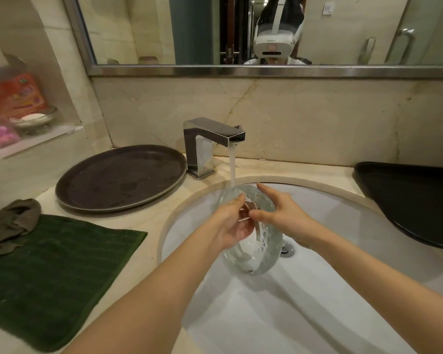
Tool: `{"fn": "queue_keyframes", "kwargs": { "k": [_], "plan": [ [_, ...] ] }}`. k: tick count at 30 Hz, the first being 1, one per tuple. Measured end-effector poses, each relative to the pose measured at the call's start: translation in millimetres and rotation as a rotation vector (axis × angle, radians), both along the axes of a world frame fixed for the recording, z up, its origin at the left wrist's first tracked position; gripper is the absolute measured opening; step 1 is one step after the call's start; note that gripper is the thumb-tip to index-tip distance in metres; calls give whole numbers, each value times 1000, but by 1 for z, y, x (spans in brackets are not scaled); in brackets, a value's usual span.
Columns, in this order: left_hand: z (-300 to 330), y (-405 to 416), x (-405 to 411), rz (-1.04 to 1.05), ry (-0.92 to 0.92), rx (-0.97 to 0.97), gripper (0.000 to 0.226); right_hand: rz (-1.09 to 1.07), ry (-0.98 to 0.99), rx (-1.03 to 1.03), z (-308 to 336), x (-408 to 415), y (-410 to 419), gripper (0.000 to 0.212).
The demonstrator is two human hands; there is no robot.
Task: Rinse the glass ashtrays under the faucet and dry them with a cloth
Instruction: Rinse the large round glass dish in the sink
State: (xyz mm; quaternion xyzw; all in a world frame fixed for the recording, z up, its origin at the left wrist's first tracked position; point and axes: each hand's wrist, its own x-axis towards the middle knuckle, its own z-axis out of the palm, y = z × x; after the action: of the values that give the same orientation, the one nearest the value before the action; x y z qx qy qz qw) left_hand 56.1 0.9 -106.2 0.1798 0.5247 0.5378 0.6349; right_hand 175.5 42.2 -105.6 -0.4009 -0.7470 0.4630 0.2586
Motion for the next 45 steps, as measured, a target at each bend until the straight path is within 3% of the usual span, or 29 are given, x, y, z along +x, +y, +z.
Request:
{"fn": "queue_keyframes", "kwargs": {
  "k": [6,9,11,14,18,25,31,33,37,42,45],
  "plan": [
    [-2,-1,16,87,15,44,25,-1,8,-9,4,-3,-9,75],
    [6,-1,9,52,209,54,45,21,57,-68,2,-9,-17,78],
    [11,-1,-1,11,357,38,38,42,13,-37,-2,-16,-21,83],
    [14,-2,-16,10,446,-6,30,94,-113,91,0,-28,-29,77],
    [14,1,-24,74,466,-8,43,100,-218,265,1,-38,-29,68],
    [12,1,-34,61,427,-4,45,57,-206,340,5,-46,8,43],
    [8,8,-37,66,528,33,32,153,-174,728,-16,-45,-13,54],
    [11,12,-35,78,515,16,32,121,-123,674,-15,-45,0,49],
    [10,16,-32,105,505,34,38,37,-103,340,-4,-52,27,33],
    [8,16,-39,148,583,-5,42,-90,-10,-61,-12,-59,44,44],
    [5,16,-43,179,585,21,42,-166,-61,153,-14,-69,22,40]
  ]
}}
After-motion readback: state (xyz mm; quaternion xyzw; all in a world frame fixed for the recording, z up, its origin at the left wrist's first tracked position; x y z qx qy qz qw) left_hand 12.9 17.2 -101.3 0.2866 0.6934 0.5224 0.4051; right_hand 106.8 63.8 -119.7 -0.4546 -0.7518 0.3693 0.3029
